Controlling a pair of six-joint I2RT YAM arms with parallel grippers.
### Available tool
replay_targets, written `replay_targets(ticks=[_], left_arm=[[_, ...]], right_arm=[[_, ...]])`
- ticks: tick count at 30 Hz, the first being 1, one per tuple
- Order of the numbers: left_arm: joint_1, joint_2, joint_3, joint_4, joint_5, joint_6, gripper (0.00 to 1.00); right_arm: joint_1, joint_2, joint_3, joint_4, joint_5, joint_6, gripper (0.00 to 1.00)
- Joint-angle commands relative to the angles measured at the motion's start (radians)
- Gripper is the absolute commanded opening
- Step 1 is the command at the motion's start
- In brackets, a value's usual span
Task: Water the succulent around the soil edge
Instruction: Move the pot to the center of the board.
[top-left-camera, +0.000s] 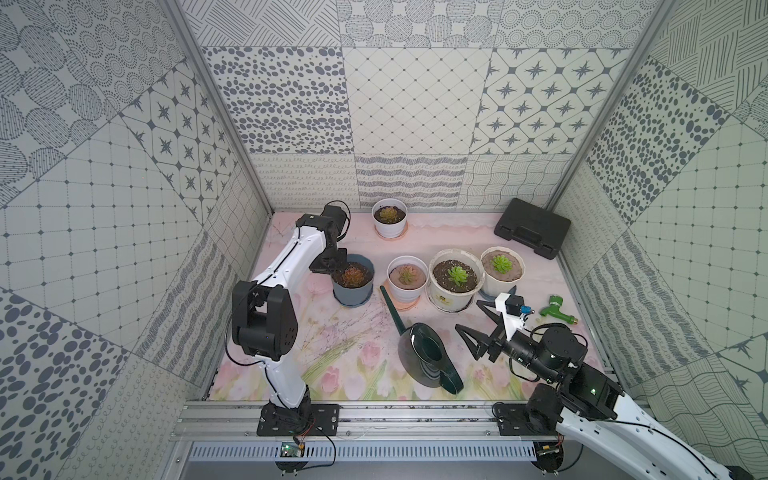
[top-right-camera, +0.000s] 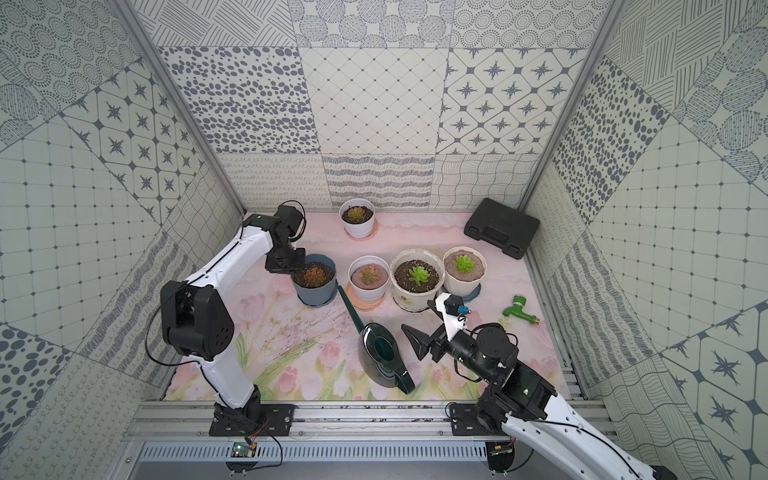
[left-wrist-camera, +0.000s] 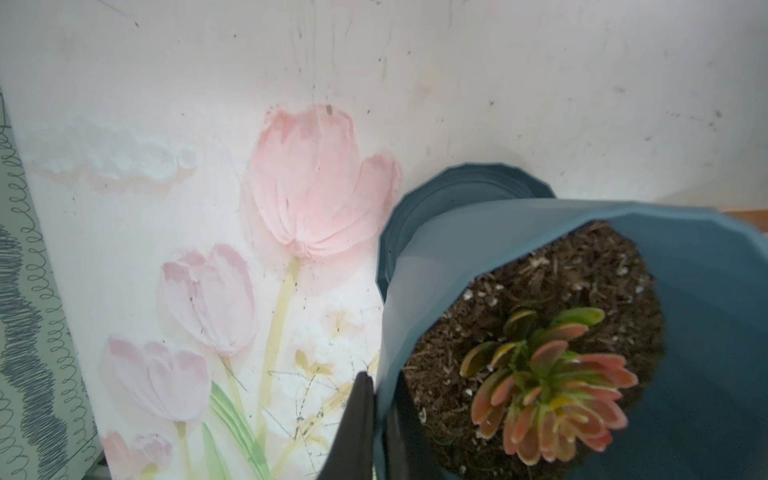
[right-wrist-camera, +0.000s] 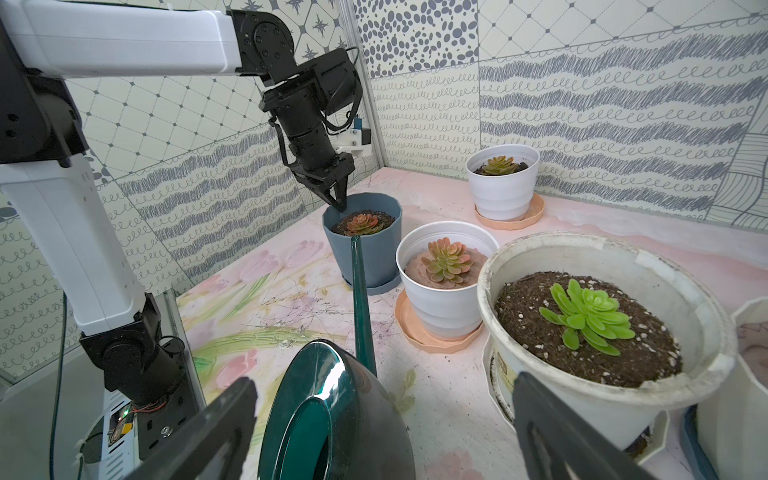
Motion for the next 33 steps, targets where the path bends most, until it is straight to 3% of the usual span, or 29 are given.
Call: replay_targets(ticks=[1, 9, 33], left_arm=[[-0.013, -0.073, -0.053, -0.085, 0.039, 0.012, 0.00], [-0.036, -0.100, -0.108, -0.011, 0.158, -0.036, 0.00], [-0.034, -0.007, -0.103, 0.251, 0.005, -0.049, 0.00]], right_arm=[[0.003, -0.011, 0.010, 0.020, 0.003, 0.011, 0.98], [0.002, -0.005, 0.010, 0.017, 0.014, 0.011, 0.98], [0.003, 0.005, 0.010, 0.012, 0.031, 0.005, 0.98]])
